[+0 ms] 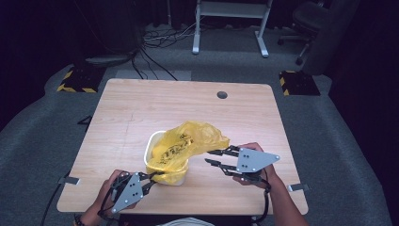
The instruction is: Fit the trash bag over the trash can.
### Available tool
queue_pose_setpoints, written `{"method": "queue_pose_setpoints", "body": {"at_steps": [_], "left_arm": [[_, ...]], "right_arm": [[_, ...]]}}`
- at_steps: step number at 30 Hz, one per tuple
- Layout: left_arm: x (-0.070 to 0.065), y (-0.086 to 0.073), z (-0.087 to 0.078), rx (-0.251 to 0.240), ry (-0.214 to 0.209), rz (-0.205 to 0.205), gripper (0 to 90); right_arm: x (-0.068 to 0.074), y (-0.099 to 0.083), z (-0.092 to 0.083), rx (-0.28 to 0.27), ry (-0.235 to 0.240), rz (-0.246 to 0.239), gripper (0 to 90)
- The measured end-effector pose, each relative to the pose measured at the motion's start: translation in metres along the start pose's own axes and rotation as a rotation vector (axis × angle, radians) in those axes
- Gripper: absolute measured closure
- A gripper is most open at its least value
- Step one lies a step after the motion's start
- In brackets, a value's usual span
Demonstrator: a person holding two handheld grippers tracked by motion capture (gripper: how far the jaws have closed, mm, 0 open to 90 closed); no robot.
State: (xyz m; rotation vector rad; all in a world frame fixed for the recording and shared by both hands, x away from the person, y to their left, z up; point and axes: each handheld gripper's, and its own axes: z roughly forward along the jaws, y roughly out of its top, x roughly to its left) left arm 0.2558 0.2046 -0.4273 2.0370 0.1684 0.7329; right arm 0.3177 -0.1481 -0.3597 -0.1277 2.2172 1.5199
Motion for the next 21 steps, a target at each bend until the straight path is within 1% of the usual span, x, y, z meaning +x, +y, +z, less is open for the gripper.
{"method": "queue_pose_setpoints", "body": {"at_steps": [2, 3, 4, 5, 6, 7, 8, 10, 11, 12, 13, 15, 16, 17, 18, 19, 20, 21], "left_arm": [[0.000, 0.000, 0.000, 0.002, -0.003, 0.002, 89.0], [0.000, 0.000, -0.001, 0.001, -0.004, -0.001, 89.0], [0.001, 0.000, -0.001, 0.000, -0.001, -0.005, 89.1], [0.001, -0.001, -0.001, -0.001, -0.005, -0.008, 89.1], [0.002, -0.001, -0.001, -0.003, -0.009, -0.014, 89.0], [0.002, -0.001, -0.001, -0.002, -0.010, -0.018, 89.1], [0.003, -0.001, -0.001, -0.004, -0.012, -0.021, 89.0], [0.004, -0.002, -0.001, -0.005, -0.016, -0.024, 89.1], [0.004, -0.002, -0.001, -0.006, -0.015, -0.029, 89.0], [0.004, -0.002, -0.001, -0.005, -0.018, -0.036, 89.0], [0.005, -0.002, -0.001, -0.006, -0.020, -0.034, 89.0], [0.005, -0.002, -0.001, -0.004, -0.025, -0.035, 89.0], [0.006, -0.003, -0.002, -0.003, -0.027, -0.034, 89.0], [0.006, -0.003, -0.002, -0.002, -0.025, -0.033, 89.0], [0.007, -0.003, -0.003, 0.002, -0.024, -0.038, 89.0], [0.008, -0.004, -0.004, -0.001, -0.023, -0.040, 89.0], [0.009, -0.005, -0.004, -0.004, -0.025, -0.047, 88.9], [0.010, -0.005, -0.004, -0.007, -0.027, -0.050, 88.8]], "right_arm": [[0.001, 0.002, -0.008, -0.056, -0.004, -0.035, 73.6], [0.003, 0.003, -0.012, -0.086, -0.017, -0.060, 72.7], [0.005, 0.004, -0.014, -0.093, -0.036, -0.095, 69.9], [0.006, 0.005, -0.014, -0.090, -0.075, -0.125, 64.3], [0.007, 0.006, -0.013, -0.085, -0.111, -0.133, 59.4], [0.007, 0.007, -0.013, -0.084, -0.121, -0.131, 59.2], [0.008, 0.008, -0.012, -0.082, -0.127, -0.143, 57.6], [0.010, 0.010, -0.012, -0.084, -0.155, -0.155, 50.6], [0.011, 0.012, -0.012, -0.093, -0.149, -0.153, 49.7], [0.012, 0.012, -0.013, -0.102, -0.160, -0.157, 48.3], [0.012, 0.013, -0.013, -0.102, -0.190, -0.157, 46.2], [0.009, 0.012, -0.012, -0.079, -0.237, -0.127, 42.8], [0.005, 0.010, -0.011, -0.067, -0.261, -0.102, 40.0], [0.001, 0.007, -0.010, -0.055, -0.270, -0.074, 38.4], [-0.003, 0.005, -0.010, -0.044, -0.290, -0.047, 38.9], [-0.007, 0.002, -0.008, -0.031, -0.301, -0.011, 43.4], [-0.012, -0.001, -0.006, -0.018, -0.293, 0.009, 48.1], [-0.016, -0.003, -0.004, -0.014, -0.292, 0.017, 58.7]]}}
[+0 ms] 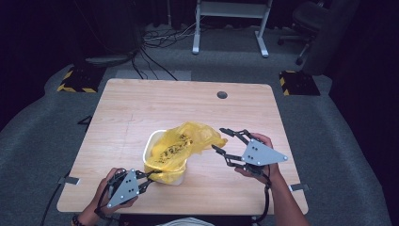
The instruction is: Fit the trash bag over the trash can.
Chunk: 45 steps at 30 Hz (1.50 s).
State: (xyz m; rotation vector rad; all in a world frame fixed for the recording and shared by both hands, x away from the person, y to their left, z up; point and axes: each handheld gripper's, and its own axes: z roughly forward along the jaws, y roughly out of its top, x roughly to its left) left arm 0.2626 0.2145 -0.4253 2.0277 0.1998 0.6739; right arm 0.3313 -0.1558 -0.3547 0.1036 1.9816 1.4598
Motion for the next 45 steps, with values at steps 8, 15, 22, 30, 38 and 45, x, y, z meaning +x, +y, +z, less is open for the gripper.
{"method": "queue_pose_setpoints", "body": {"at_steps": [8, 15, 22, 30, 38, 45], "left_arm": [[0.003, 0.000, 0.000, 0.008, -0.017, 0.016, 88.5], [0.007, -0.003, 0.000, 0.004, -0.051, -0.002, 88.0], [0.006, -0.003, -0.003, -0.003, -0.079, 0.013, 88.1], [-0.003, -0.003, -0.011, 0.011, -0.033, 0.077, 88.1], [0.006, -0.001, -0.022, -0.061, -0.076, -0.053, 53.7], [0.015, 0.007, -0.044, -0.091, -0.132, -0.135, 27.1]], "right_arm": [[-0.017, 0.010, 0.030, -0.035, 0.090, 0.044, 85.7], [-0.024, 0.026, 0.077, 0.034, 0.166, 0.113, 85.3], [-0.022, 0.018, 0.127, 0.187, 0.176, 0.133, 85.6], [-0.035, -0.006, 0.148, 0.232, 0.133, 0.205, 85.0], [-0.036, -0.013, 0.149, 0.193, 0.126, 0.243, 85.9], [-0.036, -0.011, 0.143, 0.170, 0.117, 0.249, 85.9]]}}
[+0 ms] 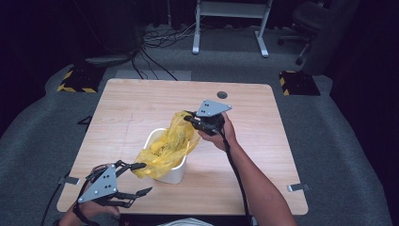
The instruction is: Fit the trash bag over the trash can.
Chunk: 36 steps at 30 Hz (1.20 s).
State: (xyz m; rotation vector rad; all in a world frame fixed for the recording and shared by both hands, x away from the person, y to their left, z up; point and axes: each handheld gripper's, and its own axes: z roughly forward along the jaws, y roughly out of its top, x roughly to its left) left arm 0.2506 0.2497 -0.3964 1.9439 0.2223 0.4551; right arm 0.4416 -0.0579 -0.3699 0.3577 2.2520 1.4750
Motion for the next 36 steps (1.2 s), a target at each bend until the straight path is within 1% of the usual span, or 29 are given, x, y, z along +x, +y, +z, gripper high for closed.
{"method": "queue_pose_setpoints", "body": {"at_steps": [1, 3, 4, 5, 6, 7, 8, 9, 10, 12, 13, 14, 16, 17, 19, 21, 22, 23, 24, 25, 26, 27, 28, 29, 30, 31, 33, 35, 36], "left_arm": [[0.000, 0.000, 0.000, 0.000, 0.000, 0.000, 24.6], [-0.003, 0.002, -0.006, -0.010, 0.012, -0.011, 24.8], [-0.003, 0.003, -0.009, -0.021, 0.008, -0.017, 26.0], [-0.004, 0.003, -0.010, -0.025, 0.013, -0.022, 26.7], [-0.004, 0.004, -0.012, -0.030, 0.049, -0.024, 27.7], [-0.004, 0.004, -0.012, -0.030, 0.049, -0.024, 28.1], [-0.003, 0.006, -0.013, -0.037, 0.060, -0.038, 28.1], [0.003, 0.012, -0.014, -0.038, 0.074, -0.057, 28.2], [0.003, 0.012, -0.014, -0.038, 0.074, -0.057, 29.0], [0.011, 0.021, -0.013, -0.032, 0.089, -0.084, 30.1], [0.020, 0.029, -0.010, -0.027, 0.088, -0.105, 30.2], [0.020, 0.029, -0.010, -0.027, 0.088, -0.105, 30.2], [0.034, 0.036, -0.003, -0.024, 0.076, -0.155, 30.2], [0.043, 0.041, 0.005, -0.013, 0.064, -0.192, 30.1], [0.049, 0.047, 0.015, 0.011, 0.061, -0.198, 30.0], [0.054, 0.052, 0.027, 0.045, 0.041, -0.218, 29.7], [0.056, 0.055, 0.033, 0.062, 0.046, -0.225, 29.7], [0.058, 0.057, 0.038, 0.080, 0.045, -0.223, 29.7], [0.058, 0.058, 0.044, 0.092, 0.021, -0.227, 29.7], [0.058, 0.060, 0.048, 0.106, 0.009, -0.220, 29.7], [0.056, 0.061, 0.053, 0.126, 0.007, -0.214, 29.9], [0.056, 0.062, 0.057, 0.143, -0.009, -0.205, 30.4], [0.054, 0.062, 0.061, 0.155, -0.036, -0.211, 30.6], [0.053, 0.063, 0.065, 0.179, -0.026, -0.201, 30.7], [0.051, 0.064, 0.069, 0.213, -0.006, -0.188, 31.3], [0.050, 0.065, 0.072, 0.238, 0.002, -0.181, 33.7], [0.051, 0.065, 0.077, 0.277, -0.004, -0.183, 39.7], [0.051, 0.065, 0.079, 0.299, -0.001, -0.175, 52.7], [0.051, 0.065, 0.079, 0.315, -0.013, -0.162, 62.6]], "right_arm": [[0.000, 0.000, 0.000, 0.000, -0.006, -0.002, 85.8], [0.000, 0.000, -0.001, 0.000, -0.009, -0.003, 85.8], [0.000, -0.001, -0.003, -0.006, -0.006, 0.004, 85.5], [0.000, 0.000, -0.004, -0.007, -0.007, 0.006, 84.9], [0.000, 0.000, -0.005, -0.007, -0.003, 0.009, 83.7], [0.001, 0.000, -0.006, -0.006, 0.004, 0.008, 83.1], [0.002, 0.001, -0.007, -0.001, 0.009, 0.000, 82.9], [0.004, 0.002, -0.008, 0.004, 0.008, -0.008, 82.9], [0.004, 0.002, -0.008, 0.004, 0.008, -0.008, 82.9], [0.006, 0.004, -0.009, 0.001, 0.022, -0.011, 83.4], [0.010, 0.006, -0.010, 0.006, 0.028, -0.031, 84.0], [0.010, 0.006, -0.010, 0.006, 0.028, -0.031, 84.0], [0.014, 0.009, -0.009, 0.011, 0.035, -0.045, 83.9], [0.015, 0.010, -0.009, 0.012, 0.033, -0.050, 83.9], [0.017, 0.011, -0.009, 0.014, 0.024, -0.058, 84.0], [0.018, 0.013, -0.009, 0.014, 0.015, -0.061, 84.0], [0.019, 0.014, -0.009, 0.012, 0.015, -0.059, 84.1], [0.019, 0.015, -0.009, 0.014, 0.011, -0.063, 84.3], [0.020, 0.016, -0.010, 0.017, 0.007, -0.064, 84.3], [0.020, 0.017, -0.010, 0.018, 0.005, -0.064, 84.3], [0.020, 0.017, -0.011, 0.016, 0.006, -0.061, 84.3], [0.020, 0.017, -0.011, 0.015, 0.006, -0.062, 84.2], [0.021, 0.018, -0.012, 0.017, 0.004, -0.063, 84.1], [0.021, 0.018, -0.012, 0.017, 0.003, -0.066, 84.0], [0.022, 0.018, -0.013, 0.015, 0.003, -0.065, 83.8], [0.022, 0.018, -0.013, 0.012, 0.003, -0.066, 83.5], [0.023, 0.019, -0.014, 0.002, 0.009, -0.062, 82.4], [0.024, 0.020, -0.016, -0.014, 0.013, -0.064, 81.5], [0.024, 0.021, -0.017, -0.022, 0.014, -0.068, 81.2]]}}
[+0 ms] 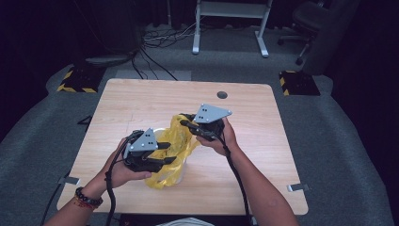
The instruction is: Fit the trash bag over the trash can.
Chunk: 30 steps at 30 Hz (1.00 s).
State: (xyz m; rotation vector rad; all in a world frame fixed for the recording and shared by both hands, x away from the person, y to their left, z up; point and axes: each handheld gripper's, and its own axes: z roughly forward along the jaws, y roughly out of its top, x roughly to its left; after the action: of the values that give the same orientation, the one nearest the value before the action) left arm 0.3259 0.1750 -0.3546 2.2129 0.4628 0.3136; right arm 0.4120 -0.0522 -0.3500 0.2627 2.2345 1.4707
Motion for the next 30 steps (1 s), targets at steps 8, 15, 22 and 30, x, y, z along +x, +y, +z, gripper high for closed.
{"method": "queue_pose_setpoints", "body": {"at_steps": [8, 15, 22, 30], "left_arm": [[0.003, -0.008, -0.017, -0.060, 0.075, 0.029, 83.5], [0.006, -0.022, -0.028, -0.074, 0.118, -0.001, 89.9], [0.010, -0.030, -0.027, -0.079, 0.158, -0.024, 90.0], [0.013, -0.038, -0.034, -0.112, 0.208, -0.066, 90.0]], "right_arm": [[0.004, -0.001, -0.002, 0.019, -0.034, -0.024, 63.6], [0.013, 0.002, -0.019, 0.069, -0.035, -0.089, 41.6], [0.022, 0.000, -0.046, 0.041, 0.022, -0.082, 32.6], [0.042, -0.011, -0.102, -0.014, -0.009, -0.146, 44.2]]}}
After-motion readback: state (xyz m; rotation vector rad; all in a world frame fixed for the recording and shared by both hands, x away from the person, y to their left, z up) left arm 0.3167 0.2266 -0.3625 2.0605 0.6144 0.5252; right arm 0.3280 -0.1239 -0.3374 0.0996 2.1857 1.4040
